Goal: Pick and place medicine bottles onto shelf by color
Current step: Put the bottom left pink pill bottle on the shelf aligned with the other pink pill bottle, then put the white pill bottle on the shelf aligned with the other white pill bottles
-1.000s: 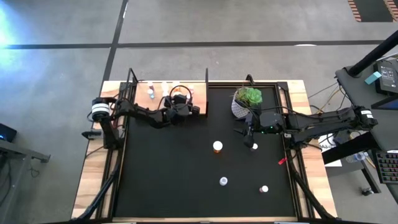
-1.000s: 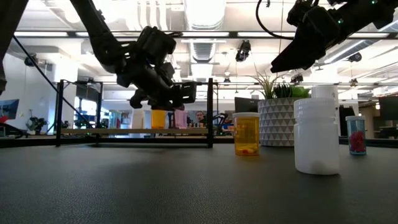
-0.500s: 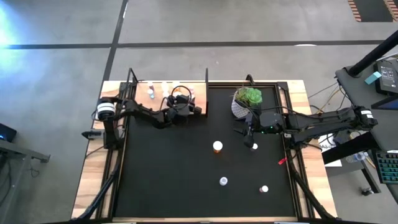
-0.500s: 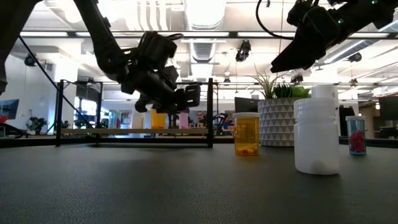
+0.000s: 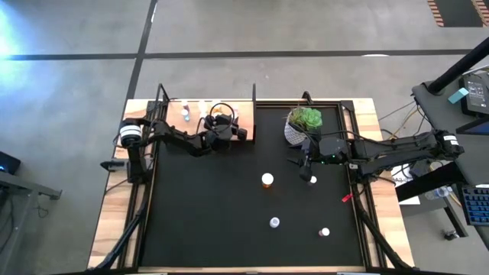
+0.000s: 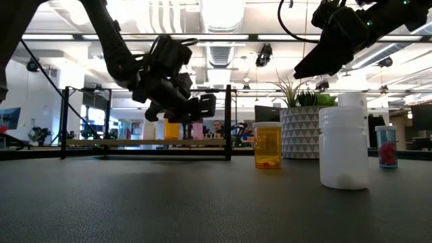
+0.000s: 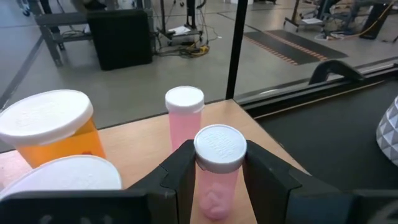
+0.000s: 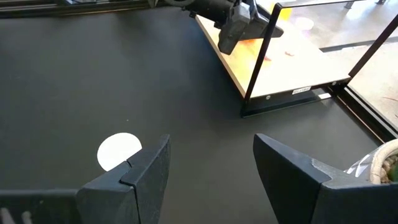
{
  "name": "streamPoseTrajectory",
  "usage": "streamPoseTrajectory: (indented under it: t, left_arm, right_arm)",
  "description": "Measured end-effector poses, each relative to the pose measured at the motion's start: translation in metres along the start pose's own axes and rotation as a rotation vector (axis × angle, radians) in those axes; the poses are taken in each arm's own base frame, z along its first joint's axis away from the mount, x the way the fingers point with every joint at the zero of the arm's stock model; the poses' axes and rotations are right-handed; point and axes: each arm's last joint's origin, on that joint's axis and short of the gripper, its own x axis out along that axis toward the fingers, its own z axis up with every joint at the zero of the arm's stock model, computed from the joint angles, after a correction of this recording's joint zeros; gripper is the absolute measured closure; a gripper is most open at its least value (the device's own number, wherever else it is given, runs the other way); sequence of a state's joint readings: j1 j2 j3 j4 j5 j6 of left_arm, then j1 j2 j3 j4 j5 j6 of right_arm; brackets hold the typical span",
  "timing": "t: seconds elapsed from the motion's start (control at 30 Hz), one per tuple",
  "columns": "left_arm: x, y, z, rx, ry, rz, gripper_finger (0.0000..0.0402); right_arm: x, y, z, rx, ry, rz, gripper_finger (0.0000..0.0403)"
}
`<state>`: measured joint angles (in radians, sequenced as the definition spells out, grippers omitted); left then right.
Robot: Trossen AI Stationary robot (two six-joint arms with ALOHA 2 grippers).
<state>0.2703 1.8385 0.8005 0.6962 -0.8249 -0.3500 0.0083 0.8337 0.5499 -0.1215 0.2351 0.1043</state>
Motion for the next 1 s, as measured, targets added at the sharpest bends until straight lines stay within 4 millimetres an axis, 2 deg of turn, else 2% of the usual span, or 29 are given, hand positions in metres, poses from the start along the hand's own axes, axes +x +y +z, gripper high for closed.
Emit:
streamPoseTrajectory:
  t: [0.27,0.6,0.83,1.0]
  left_arm:
    - [0.000,0.001,-0.002,0.017,0.013,0.010,0.0295]
    - [-0.001,0.002,0.000,0.037,0.014,0.013,0.0228]
    - [-0.008,0.000,0.013,0.054,-0.023,0.004,0.0199]
    - [-0.018,-0.003,0.026,0.098,-0.058,0.007,0.0193]
  right_arm:
    - [0.000,0.000,0.000,0.000,0.000,0.000,0.0181]
    - [0.000,0.000,0.000,0.000,0.000,0.000,0.0181]
    - [0.000,0.000,0.000,0.000,0.000,0.000,0.0181]
    - [0.000,0.000,0.000,0.000,0.000,0.000,0.0181]
